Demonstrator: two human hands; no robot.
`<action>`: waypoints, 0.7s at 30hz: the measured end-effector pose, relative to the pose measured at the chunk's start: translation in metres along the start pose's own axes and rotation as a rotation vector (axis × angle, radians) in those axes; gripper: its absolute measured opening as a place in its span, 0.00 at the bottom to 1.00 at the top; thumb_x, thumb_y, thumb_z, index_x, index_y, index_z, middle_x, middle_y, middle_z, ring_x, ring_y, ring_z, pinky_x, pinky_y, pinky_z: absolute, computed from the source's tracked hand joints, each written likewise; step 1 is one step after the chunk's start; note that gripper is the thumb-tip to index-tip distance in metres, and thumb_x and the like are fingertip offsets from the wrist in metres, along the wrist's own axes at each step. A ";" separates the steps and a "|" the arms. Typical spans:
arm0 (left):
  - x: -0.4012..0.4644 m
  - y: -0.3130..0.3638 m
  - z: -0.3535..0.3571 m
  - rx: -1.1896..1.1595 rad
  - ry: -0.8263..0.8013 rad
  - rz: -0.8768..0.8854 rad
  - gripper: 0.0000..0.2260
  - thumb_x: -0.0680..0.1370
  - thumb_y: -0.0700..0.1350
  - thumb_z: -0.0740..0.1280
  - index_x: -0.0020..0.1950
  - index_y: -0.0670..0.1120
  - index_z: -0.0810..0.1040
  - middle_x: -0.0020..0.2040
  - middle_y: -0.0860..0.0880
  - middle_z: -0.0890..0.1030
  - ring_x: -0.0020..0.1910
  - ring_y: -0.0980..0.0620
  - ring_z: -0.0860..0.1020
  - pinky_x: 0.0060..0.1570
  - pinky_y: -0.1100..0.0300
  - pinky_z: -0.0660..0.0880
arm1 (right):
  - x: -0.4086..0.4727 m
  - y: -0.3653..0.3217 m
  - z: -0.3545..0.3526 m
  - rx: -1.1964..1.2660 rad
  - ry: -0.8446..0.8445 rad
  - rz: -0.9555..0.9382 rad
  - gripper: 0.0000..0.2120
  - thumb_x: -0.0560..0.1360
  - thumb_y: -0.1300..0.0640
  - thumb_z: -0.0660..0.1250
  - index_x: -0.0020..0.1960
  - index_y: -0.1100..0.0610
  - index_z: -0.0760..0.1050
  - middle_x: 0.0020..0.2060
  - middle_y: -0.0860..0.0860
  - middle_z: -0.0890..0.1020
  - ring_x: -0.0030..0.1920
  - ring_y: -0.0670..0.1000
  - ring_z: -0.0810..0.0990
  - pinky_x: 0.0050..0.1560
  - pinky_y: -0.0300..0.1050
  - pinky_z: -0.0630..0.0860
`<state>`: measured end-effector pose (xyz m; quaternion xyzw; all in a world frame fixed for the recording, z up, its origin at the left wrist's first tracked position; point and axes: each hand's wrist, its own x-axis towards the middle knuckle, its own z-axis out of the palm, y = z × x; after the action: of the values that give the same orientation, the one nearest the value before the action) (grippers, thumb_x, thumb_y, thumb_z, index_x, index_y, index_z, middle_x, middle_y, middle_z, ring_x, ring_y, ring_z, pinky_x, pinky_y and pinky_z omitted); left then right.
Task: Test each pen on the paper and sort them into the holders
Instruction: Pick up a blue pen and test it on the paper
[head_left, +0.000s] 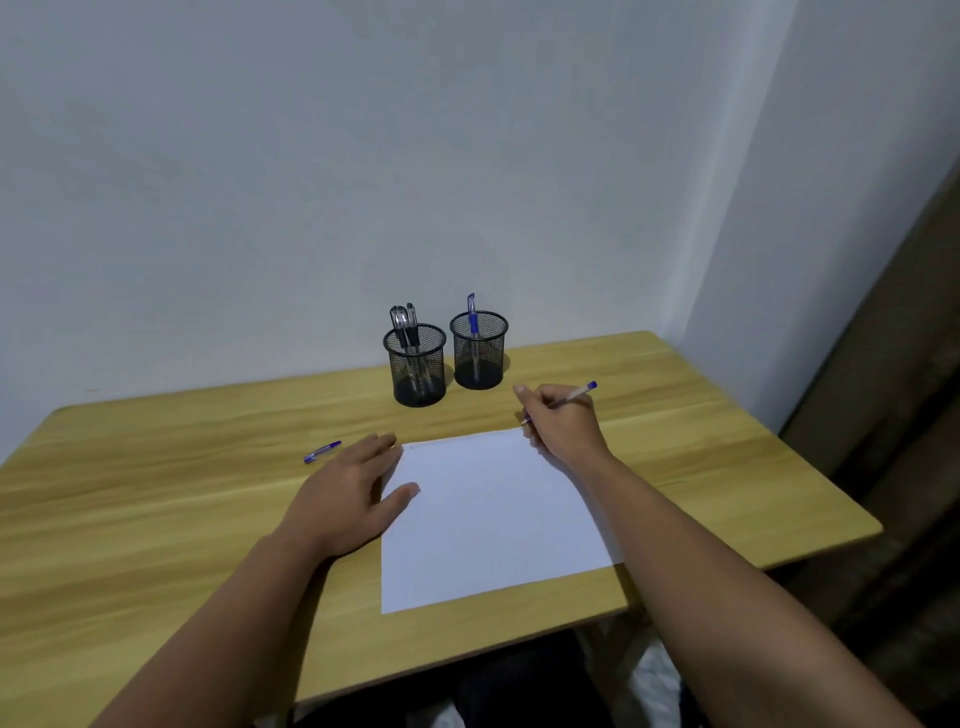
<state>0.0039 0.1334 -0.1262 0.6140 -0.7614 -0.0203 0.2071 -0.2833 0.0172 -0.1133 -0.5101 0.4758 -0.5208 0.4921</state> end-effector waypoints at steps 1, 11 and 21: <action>-0.001 0.001 0.001 -0.013 -0.004 -0.025 0.32 0.76 0.69 0.58 0.75 0.53 0.72 0.77 0.57 0.67 0.78 0.58 0.61 0.68 0.58 0.67 | 0.002 0.005 -0.001 -0.006 0.010 0.009 0.24 0.80 0.56 0.75 0.35 0.67 0.66 0.29 0.61 0.73 0.28 0.56 0.74 0.29 0.46 0.69; -0.001 0.002 0.004 -0.086 0.048 -0.043 0.35 0.73 0.70 0.60 0.73 0.50 0.75 0.75 0.54 0.71 0.77 0.56 0.64 0.72 0.55 0.67 | 0.007 0.021 -0.004 -0.103 0.005 -0.033 0.21 0.77 0.60 0.74 0.34 0.67 0.66 0.25 0.59 0.76 0.28 0.56 0.72 0.33 0.51 0.67; -0.004 0.009 0.000 -0.032 0.126 -0.065 0.29 0.73 0.66 0.61 0.66 0.50 0.81 0.71 0.54 0.76 0.74 0.54 0.70 0.66 0.54 0.71 | 0.003 0.019 -0.004 -0.198 0.003 -0.084 0.20 0.77 0.59 0.76 0.33 0.66 0.72 0.24 0.55 0.75 0.24 0.51 0.70 0.32 0.43 0.69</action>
<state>-0.0038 0.1398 -0.1253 0.6350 -0.7261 -0.0004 0.2637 -0.2872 0.0125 -0.1326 -0.5750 0.5038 -0.4921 0.4163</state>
